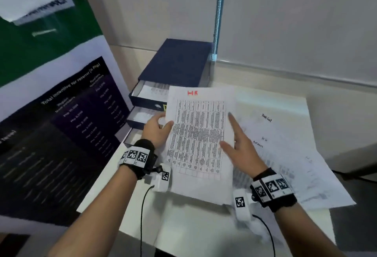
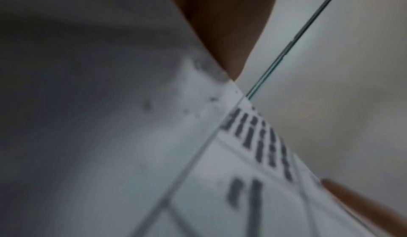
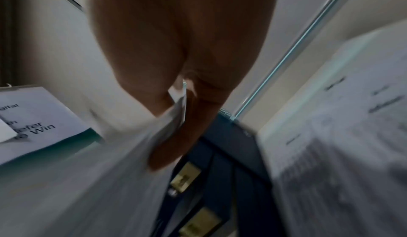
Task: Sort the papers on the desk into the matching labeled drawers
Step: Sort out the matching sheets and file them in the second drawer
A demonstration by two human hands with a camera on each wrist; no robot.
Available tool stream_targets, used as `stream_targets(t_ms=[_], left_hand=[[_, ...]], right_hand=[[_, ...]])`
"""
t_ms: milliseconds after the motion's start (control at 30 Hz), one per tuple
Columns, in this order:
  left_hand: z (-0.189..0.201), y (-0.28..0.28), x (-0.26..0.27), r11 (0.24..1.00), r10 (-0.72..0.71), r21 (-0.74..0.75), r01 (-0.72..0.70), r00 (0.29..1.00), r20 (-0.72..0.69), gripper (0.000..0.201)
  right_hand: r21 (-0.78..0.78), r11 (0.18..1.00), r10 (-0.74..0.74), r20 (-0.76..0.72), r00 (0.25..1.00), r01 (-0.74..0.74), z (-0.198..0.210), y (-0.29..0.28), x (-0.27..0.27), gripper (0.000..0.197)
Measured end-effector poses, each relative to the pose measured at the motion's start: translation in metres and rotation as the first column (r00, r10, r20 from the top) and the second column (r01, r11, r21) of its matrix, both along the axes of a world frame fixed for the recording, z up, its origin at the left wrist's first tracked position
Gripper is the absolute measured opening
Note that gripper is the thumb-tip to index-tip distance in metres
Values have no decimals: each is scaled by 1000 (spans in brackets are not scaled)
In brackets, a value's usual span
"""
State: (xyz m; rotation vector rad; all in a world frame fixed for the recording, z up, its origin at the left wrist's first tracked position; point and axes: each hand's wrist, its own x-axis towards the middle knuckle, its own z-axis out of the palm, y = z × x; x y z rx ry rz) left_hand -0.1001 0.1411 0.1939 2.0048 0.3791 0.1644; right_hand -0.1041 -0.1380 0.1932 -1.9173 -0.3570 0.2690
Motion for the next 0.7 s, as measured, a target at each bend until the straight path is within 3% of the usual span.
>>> stream_targets(t_ms=[100, 167, 233, 367, 433, 500, 600, 700], left_hand=[[6, 63, -16, 999, 30, 30, -28, 998, -61, 40], [3, 103, -28, 1000, 16, -5, -16, 995, -94, 41], [-4, 139, -39, 995, -84, -58, 78, 990, -114, 44], [-10, 186, -61, 942, -334, -103, 318, 915, -229, 70], [-11, 205, -68, 908, -418, -182, 378, 851, -316, 69], [-4, 220, -71, 854, -499, -328, 404, 814, -296, 63], [8, 235, -59, 815, -472, -465, 347, 863, -183, 46], [13, 240, -38, 836, -370, -493, 241, 911, -182, 31]], right_hand=[[86, 989, 136, -261, 956, -117, 3, 54, -1, 51], [268, 962, 184, -508, 841, -49, 0, 86, -2, 44], [333, 942, 203, -646, 736, 33, -3, 115, -2, 41], [341, 935, 190, -722, 665, 102, -9, 151, 7, 35], [389, 902, 200, -763, 614, 190, -9, 163, 10, 36], [414, 871, 191, -782, 594, 266, -8, 174, 14, 38], [410, 836, 129, -793, 595, 366, -7, 190, 24, 39], [362, 808, 3, -791, 611, 465, -11, 210, 38, 39]])
